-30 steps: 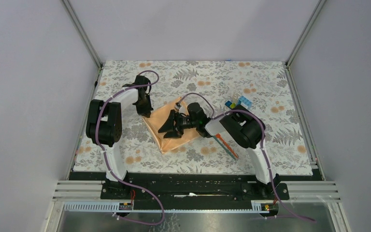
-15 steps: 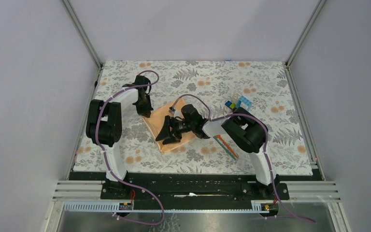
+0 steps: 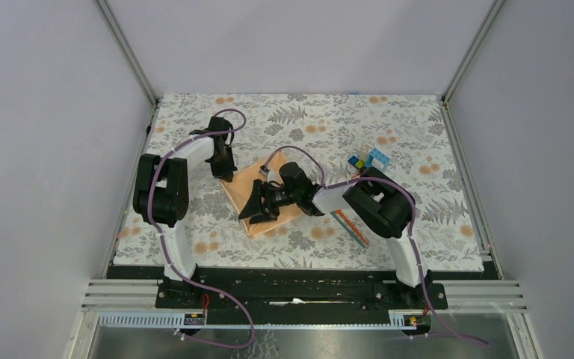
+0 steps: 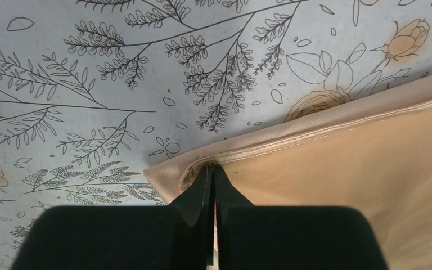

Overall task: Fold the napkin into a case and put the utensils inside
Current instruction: Smooth out the upper triangle-folded napkin at the center of the board.

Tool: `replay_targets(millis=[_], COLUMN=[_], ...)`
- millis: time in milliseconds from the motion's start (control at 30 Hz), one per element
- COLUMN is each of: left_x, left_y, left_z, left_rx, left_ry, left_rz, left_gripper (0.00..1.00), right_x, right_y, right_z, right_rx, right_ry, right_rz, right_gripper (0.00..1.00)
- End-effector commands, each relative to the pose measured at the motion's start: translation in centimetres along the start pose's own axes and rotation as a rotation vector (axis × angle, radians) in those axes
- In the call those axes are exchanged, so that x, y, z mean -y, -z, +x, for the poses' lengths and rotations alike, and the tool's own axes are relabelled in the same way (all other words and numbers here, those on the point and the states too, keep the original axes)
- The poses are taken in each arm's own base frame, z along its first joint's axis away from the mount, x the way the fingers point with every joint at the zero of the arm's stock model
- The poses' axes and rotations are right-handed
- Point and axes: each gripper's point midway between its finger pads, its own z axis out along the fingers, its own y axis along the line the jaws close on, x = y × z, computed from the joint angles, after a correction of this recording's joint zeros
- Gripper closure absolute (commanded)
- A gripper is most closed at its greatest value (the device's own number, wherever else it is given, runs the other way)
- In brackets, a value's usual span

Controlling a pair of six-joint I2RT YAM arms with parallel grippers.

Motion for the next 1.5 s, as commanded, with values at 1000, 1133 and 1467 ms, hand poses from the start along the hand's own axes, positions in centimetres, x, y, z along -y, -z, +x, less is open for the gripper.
replay_targets(millis=[1000, 1133, 1467], left_x=[-1.1, -2.3, -2.2], left_y=[0.4, -0.6, 0.2], left_z=[0.0, 0.7, 0.4], left_rx=[-0.008, -0.041, -0.012], left_ry=[0.078, 0.081, 0.075], left_rz=[0.116, 0.068, 0.077], left_gripper=[0.96, 1.0, 1.0], right_x=[-1.8, 0.1, -0.3], right_y=[-2.1, -2.6, -1.0], right_z=[1.3, 2.6, 1.4], right_rx=[-0.081, -0.105, -0.101], right_ry=[0.129, 0.099, 0.239], right_rz=[0.025, 0.046, 0.191], right_gripper=[0.23, 0.23, 0.22])
